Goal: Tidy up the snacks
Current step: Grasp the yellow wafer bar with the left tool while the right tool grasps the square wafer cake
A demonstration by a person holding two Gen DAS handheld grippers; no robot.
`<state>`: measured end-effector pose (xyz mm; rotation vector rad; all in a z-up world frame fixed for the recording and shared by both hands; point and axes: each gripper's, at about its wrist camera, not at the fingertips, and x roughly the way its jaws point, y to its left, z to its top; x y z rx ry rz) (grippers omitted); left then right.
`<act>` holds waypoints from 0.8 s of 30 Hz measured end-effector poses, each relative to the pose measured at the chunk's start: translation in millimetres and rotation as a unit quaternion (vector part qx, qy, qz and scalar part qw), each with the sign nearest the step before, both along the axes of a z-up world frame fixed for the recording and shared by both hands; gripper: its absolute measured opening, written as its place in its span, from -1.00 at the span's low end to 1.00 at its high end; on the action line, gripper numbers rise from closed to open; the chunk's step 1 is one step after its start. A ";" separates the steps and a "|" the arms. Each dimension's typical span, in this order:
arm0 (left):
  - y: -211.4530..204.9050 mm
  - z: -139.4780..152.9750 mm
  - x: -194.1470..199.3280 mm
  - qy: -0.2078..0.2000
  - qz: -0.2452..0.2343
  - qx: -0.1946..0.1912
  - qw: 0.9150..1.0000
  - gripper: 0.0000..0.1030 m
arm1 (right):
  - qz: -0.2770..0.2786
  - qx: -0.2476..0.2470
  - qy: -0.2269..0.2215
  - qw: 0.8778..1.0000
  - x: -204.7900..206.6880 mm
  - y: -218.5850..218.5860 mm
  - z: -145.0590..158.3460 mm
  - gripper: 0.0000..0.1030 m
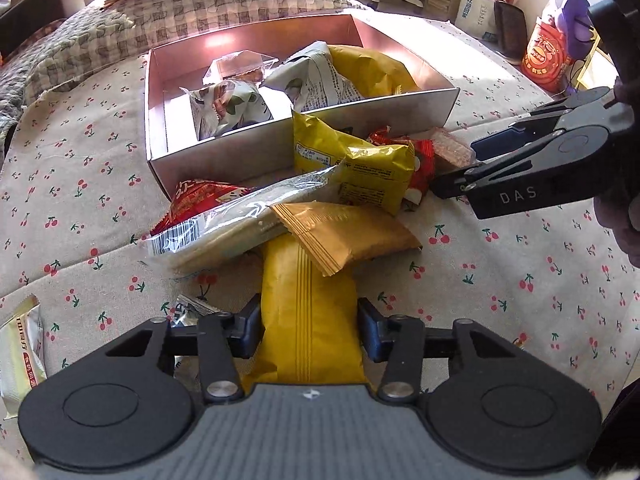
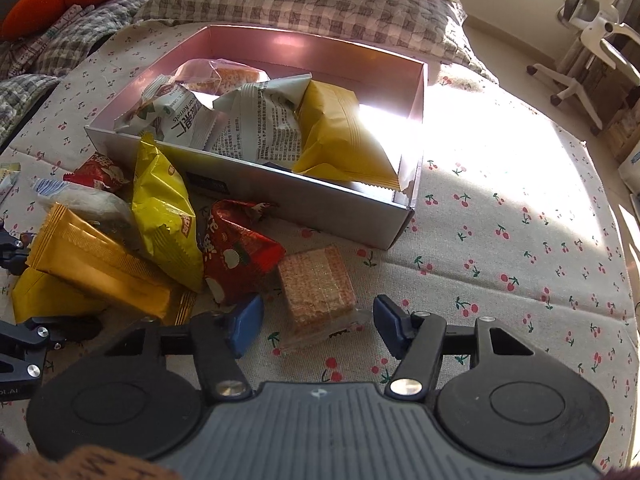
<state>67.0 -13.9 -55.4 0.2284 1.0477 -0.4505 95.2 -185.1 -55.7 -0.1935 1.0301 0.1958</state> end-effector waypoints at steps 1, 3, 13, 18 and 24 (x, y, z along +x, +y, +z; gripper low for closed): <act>0.7 0.8 -0.1 0.005 0.003 -0.002 1.000 0.04 | 0.003 0.002 0.001 1.000 -0.6 0.6 0.6 -0.10; 1.3 2.2 -1.2 0.010 0.008 -0.002 1.000 0.02 | 0.003 -0.004 0.000 1.000 -1.6 2.4 0.9 -0.10; 14.1 11.4 -1.4 0.050 0.052 -0.019 0.997 -0.05 | -0.019 0.004 0.023 1.000 -0.1 -0.1 4.1 -0.20; 21.0 20.7 -2.3 0.059 0.063 -0.031 0.996 -0.06 | -0.028 0.018 0.031 0.999 -1.0 -3.3 7.6 -0.20; 28.2 33.5 -6.3 0.053 0.070 -0.040 0.995 -0.06 | -0.029 0.035 0.031 0.998 -3.9 -5.1 15.6 -0.31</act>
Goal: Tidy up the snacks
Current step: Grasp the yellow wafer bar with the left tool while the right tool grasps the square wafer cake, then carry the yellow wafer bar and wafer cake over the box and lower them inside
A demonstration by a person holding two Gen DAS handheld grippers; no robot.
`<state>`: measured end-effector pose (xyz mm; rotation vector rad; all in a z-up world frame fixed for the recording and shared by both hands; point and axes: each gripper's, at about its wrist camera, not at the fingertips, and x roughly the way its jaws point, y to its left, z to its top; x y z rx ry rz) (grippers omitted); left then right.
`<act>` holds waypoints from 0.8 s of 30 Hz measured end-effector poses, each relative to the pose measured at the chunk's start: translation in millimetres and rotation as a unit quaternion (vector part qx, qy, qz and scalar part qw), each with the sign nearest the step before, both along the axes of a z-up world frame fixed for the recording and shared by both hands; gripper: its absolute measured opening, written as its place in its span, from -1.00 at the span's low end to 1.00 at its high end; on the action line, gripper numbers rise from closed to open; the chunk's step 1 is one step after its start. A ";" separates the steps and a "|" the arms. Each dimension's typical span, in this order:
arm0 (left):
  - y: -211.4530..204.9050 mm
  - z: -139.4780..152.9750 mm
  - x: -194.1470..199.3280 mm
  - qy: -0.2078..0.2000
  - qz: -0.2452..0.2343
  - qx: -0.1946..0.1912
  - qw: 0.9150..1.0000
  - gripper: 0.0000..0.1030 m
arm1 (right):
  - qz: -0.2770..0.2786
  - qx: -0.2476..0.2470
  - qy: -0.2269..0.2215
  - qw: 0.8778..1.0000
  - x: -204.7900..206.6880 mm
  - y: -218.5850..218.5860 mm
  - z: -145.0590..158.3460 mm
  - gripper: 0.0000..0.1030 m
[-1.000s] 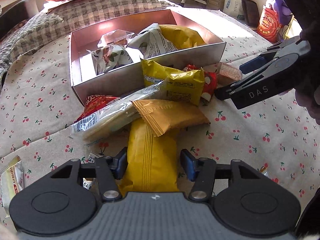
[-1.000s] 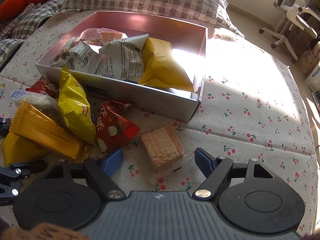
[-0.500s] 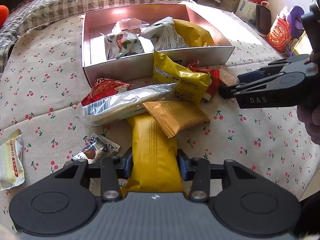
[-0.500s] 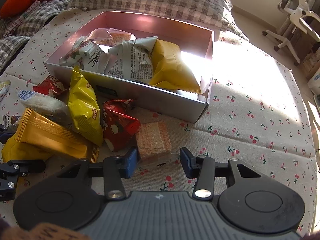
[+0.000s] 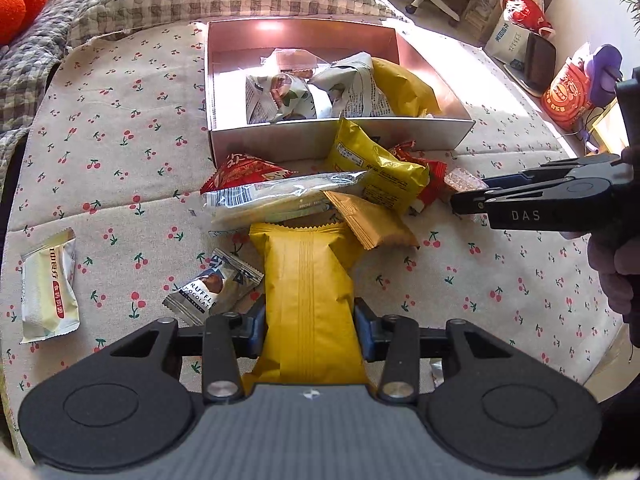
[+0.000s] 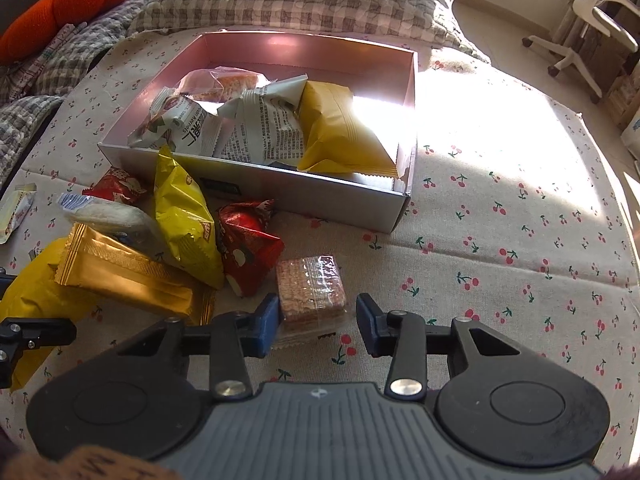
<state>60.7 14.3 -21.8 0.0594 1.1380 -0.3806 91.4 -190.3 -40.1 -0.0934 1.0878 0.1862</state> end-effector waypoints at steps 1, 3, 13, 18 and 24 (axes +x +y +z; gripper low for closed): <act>1.3 1.9 -0.7 -0.003 0.000 -0.001 1.000 -0.06 | 0.000 0.003 0.001 1.000 -0.4 -0.1 0.8 -0.32; 3.0 6.1 -1.8 -0.007 0.002 -0.003 1.000 -0.06 | 0.004 0.007 0.001 1.000 -2.9 1.1 3.2 -0.32; 16.4 28.9 -5.5 -0.033 0.022 -0.022 0.999 -0.07 | 0.009 0.037 -0.007 0.999 -12.2 -2.4 21.7 -0.32; 18.9 38.9 -7.1 -0.048 0.029 -0.034 0.998 -0.07 | 0.015 0.056 -0.019 0.998 -17.9 -2.8 34.1 -0.32; 17.1 42.4 -5.4 -0.056 0.032 -0.042 0.997 -0.07 | 0.018 0.070 -0.033 0.997 -21.8 -1.2 45.3 -0.32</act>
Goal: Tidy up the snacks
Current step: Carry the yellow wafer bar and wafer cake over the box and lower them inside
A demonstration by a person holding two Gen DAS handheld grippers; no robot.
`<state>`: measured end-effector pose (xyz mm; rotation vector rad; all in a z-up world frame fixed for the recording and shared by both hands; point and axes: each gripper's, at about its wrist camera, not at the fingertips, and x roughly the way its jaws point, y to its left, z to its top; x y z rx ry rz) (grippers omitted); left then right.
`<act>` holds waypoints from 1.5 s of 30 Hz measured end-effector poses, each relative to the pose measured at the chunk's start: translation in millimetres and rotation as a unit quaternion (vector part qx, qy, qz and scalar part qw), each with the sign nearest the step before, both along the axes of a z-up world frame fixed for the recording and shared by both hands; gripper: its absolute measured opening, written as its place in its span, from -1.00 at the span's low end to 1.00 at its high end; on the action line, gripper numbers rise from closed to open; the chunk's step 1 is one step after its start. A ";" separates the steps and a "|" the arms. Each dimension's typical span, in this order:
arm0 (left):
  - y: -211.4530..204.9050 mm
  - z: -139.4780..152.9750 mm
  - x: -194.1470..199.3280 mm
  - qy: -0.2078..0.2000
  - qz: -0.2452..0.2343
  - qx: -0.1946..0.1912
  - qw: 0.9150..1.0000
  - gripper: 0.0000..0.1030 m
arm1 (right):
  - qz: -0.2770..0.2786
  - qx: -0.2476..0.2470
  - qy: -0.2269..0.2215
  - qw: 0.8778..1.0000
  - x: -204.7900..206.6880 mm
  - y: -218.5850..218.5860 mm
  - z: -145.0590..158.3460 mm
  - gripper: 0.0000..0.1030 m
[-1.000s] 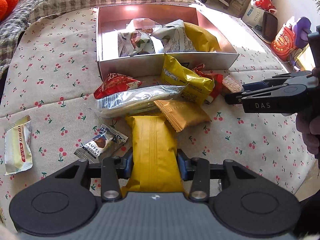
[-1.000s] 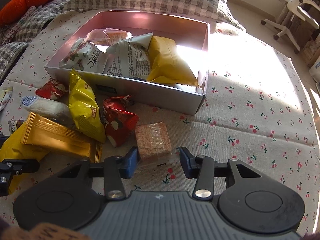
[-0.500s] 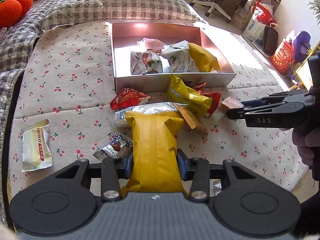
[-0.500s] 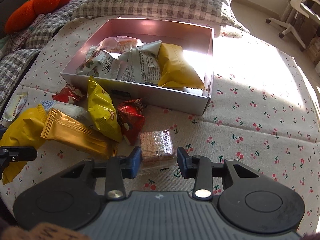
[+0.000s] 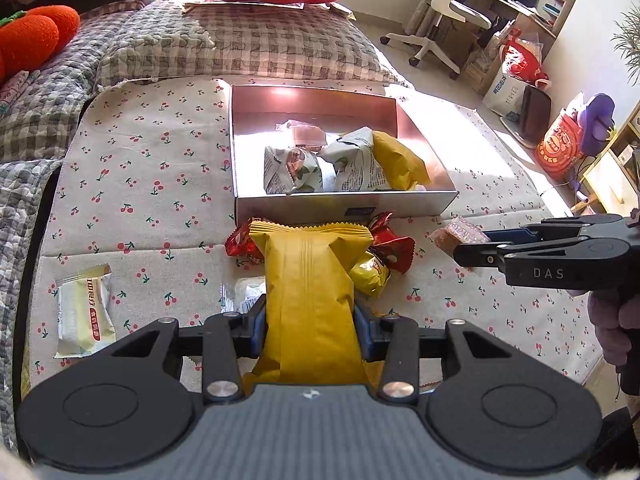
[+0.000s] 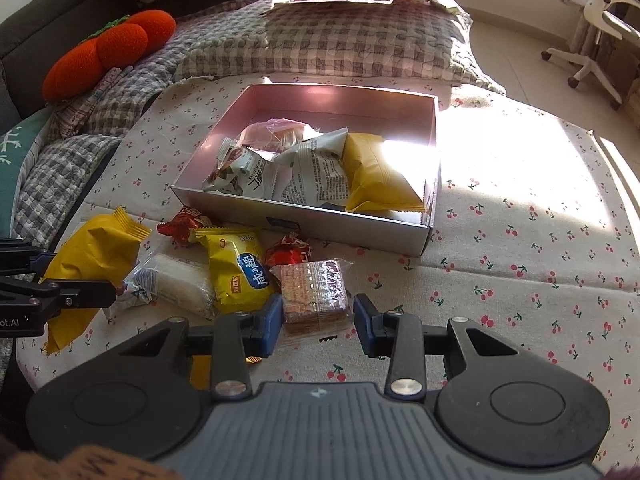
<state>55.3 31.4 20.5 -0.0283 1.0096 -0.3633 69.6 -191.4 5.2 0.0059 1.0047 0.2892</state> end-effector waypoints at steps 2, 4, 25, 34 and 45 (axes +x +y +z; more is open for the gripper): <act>-2.2 0.8 1.9 -0.002 0.001 -0.001 1.000 -0.07 | -0.002 0.004 -0.005 1.000 -0.7 0.5 3.1 -0.32; -4.3 1.8 4.2 -0.004 0.003 -0.003 1.000 -0.07 | -0.005 0.009 -0.008 1.000 0.9 0.0 4.5 -0.32; -57.5 18.6 76.4 -0.046 0.041 -0.041 0.997 -0.07 | -0.123 0.089 -0.046 0.987 63.4 -30.2 13.2 -0.32; -78.5 5.7 141.6 -0.045 0.053 -0.041 0.997 -0.07 | -0.153 0.100 -0.052 0.982 85.7 -41.0 -9.8 -0.32; -98.3 -21.5 180.7 -0.030 0.050 0.008 0.998 -0.07 | -0.163 0.091 -0.054 0.981 99.5 -39.4 -29.4 -0.32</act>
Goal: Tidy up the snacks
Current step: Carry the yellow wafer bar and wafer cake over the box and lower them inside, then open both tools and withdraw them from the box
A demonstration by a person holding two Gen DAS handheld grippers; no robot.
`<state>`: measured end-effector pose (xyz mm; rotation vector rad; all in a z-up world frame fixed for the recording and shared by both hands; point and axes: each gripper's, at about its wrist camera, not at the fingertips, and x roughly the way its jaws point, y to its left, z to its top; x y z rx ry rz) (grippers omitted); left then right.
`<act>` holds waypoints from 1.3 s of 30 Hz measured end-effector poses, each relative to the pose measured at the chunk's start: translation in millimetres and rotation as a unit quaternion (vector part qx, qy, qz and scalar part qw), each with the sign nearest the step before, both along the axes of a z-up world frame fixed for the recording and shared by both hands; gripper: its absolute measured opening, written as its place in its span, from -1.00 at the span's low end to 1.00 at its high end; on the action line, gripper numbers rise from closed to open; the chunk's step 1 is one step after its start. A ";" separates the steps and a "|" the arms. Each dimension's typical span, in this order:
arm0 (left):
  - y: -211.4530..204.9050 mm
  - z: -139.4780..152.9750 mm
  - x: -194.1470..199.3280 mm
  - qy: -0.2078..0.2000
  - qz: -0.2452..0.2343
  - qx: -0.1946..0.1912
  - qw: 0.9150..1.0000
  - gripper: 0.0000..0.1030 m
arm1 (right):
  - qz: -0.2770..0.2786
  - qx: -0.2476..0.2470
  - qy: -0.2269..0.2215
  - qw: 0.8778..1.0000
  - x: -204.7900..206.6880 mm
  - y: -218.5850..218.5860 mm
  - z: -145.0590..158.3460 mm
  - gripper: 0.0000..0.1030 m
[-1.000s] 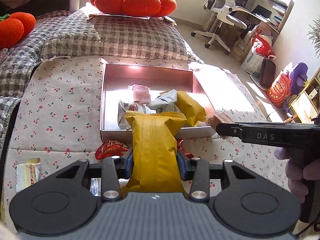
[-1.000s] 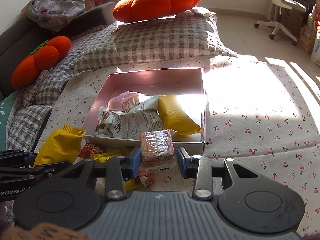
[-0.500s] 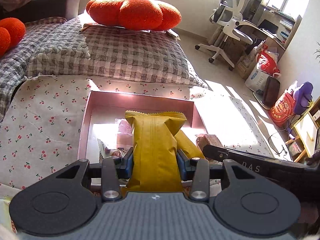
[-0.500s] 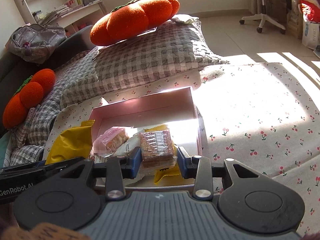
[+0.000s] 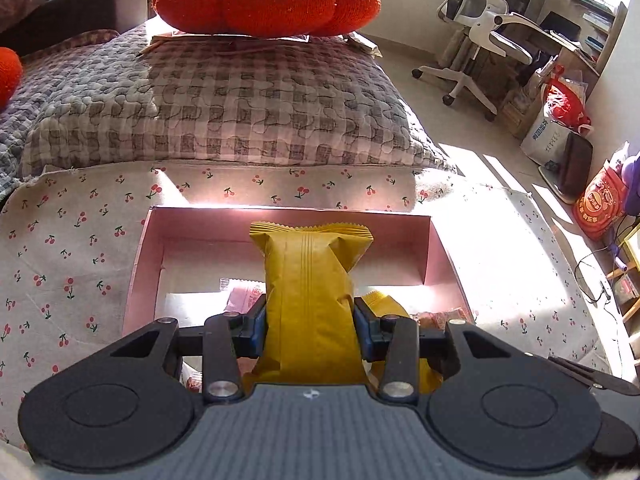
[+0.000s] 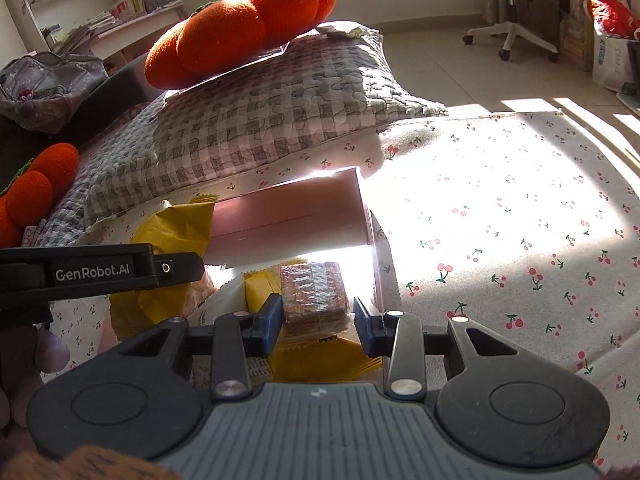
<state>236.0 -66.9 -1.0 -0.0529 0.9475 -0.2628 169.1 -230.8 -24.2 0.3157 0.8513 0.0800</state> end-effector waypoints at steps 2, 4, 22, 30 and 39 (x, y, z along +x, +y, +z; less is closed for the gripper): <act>-0.3 -4.4 2.7 0.005 0.001 0.005 1.000 -0.06 | 0.000 -0.004 -0.005 1.000 0.0 0.9 0.3 -0.31; 0.7 -5.3 3.5 0.004 0.002 0.003 1.000 -0.06 | 0.002 -0.007 -0.007 1.000 0.3 1.7 0.2 -0.30; 16.0 20.3 -24.9 -0.030 0.002 -0.015 0.999 0.52 | 0.016 -0.026 -0.022 0.999 -16.0 2.8 24.0 0.47; 34.4 30.3 -56.2 -0.043 0.004 -0.029 0.999 0.76 | 0.037 -0.050 -0.017 0.998 -35.5 1.7 35.2 0.66; 50.3 34.4 -96.1 -0.043 0.004 -0.015 0.999 0.88 | 0.048 -0.062 0.004 0.997 -54.3 2.6 38.4 0.74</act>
